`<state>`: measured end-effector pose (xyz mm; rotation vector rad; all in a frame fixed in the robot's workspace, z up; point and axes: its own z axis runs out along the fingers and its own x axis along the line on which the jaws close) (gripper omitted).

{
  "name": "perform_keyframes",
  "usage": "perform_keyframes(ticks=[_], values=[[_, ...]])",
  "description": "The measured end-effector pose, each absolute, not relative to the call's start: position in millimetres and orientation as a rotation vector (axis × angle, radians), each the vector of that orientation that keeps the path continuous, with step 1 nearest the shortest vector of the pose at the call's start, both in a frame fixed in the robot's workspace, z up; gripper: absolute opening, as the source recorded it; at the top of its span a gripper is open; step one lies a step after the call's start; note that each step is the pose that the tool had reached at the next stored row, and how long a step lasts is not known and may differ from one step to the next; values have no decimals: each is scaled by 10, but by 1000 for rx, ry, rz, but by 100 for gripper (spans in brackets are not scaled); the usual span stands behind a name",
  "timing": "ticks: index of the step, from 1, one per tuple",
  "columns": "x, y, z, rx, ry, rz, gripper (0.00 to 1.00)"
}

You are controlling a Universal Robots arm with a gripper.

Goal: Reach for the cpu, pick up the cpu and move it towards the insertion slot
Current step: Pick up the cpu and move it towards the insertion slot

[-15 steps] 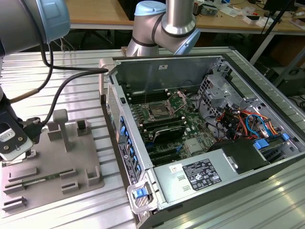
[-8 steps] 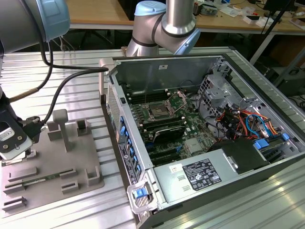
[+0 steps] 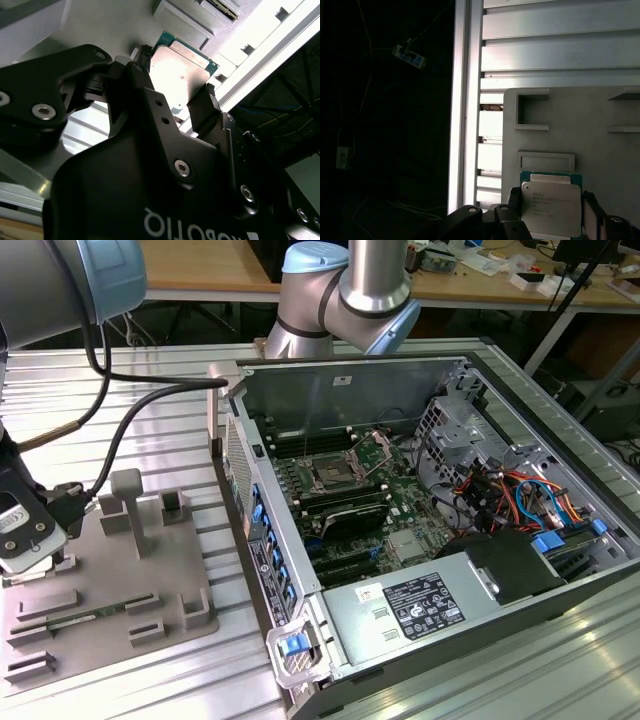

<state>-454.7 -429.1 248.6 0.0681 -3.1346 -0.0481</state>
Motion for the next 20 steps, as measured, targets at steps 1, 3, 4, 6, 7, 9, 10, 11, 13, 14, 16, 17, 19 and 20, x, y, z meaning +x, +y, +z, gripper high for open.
perform_keyframes(ticks=[1,3,4,6,7,9,10,11,13,14,16,17,19,20], values=[[-4547,-4291,2490,68,-3135,-48,55],[-4547,-4291,2501,68,-3135,-48,55],[-4547,-4291,2503,68,-3135,-48,55],[-4547,-4291,2506,68,-3135,-48,55],[-4547,-4291,2508,68,-3135,-48,55],[-4547,-4291,2512,68,-3135,-48,55],[-4547,-4291,2512,68,-3135,-48,55],[-4547,-4291,2514,68,-3135,-48,55],[-4547,-4291,2518,68,-3134,-48,55],[-4547,-4291,2524,68,-3134,-48,55],[-4547,-4291,2532,68,-3135,-48,55],[-4547,-4291,2536,68,-3135,-48,55],[-4547,-4291,2546,68,-3134,-48,55],[-4547,-4291,2549,68,-3135,-48,55]])
